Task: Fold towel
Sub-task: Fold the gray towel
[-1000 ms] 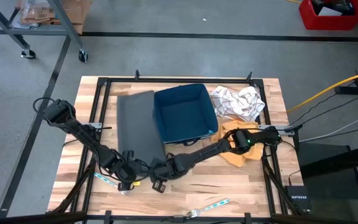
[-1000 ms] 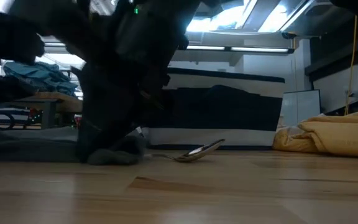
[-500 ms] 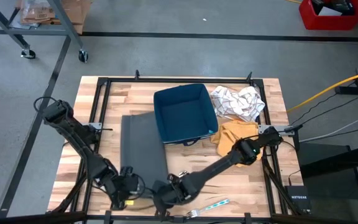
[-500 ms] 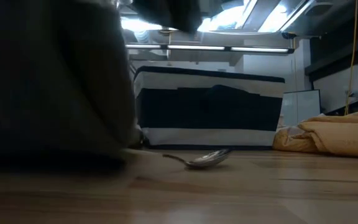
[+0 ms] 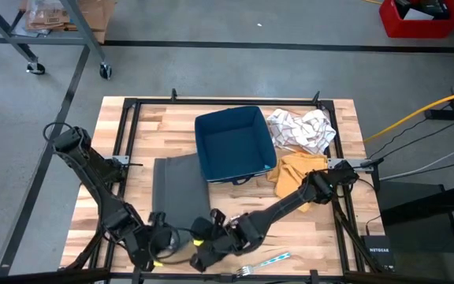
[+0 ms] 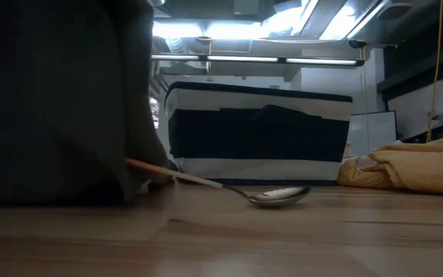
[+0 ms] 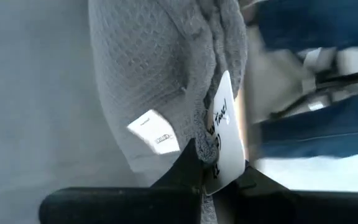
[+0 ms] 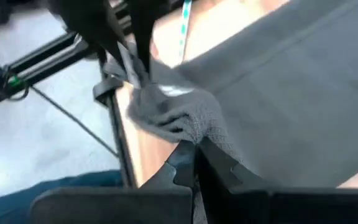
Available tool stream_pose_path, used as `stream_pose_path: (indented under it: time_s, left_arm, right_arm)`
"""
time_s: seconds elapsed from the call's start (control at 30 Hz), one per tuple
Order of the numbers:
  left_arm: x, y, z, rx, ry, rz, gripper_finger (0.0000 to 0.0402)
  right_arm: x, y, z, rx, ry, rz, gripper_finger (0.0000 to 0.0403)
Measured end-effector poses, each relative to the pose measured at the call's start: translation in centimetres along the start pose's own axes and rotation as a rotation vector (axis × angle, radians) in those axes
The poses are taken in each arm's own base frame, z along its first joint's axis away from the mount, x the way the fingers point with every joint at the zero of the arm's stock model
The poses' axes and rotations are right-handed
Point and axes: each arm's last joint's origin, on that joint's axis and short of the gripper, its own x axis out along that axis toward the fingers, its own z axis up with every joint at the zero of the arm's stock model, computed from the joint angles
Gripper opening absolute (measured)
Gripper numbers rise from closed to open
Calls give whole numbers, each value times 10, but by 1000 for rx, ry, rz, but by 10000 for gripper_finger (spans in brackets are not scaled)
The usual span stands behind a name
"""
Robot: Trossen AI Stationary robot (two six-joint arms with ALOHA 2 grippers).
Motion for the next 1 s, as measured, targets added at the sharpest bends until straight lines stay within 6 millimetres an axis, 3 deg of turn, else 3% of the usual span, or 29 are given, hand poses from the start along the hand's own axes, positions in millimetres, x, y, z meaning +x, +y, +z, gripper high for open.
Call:
stream_pose_path:
  time_s: [0.33,0.53,0.7,0.87,1.0]
  left_arm:
    - [-17,28,-13,-18,98,395,7]
    - [-20,39,-13,18,87,531,15]
    - [-12,51,-14,46,55,610,16]
    - [3,75,-23,-5,49,737,17]
    - [16,96,-35,-37,97,816,17]
  right_arm:
    - [18,-43,38,42,-17,-104,12]
    - [30,-74,53,72,44,-160,12]
    - [34,-94,63,88,71,-209,12]
    - [38,-112,74,106,60,-258,16]
    - [45,-128,81,127,67,-285,51]
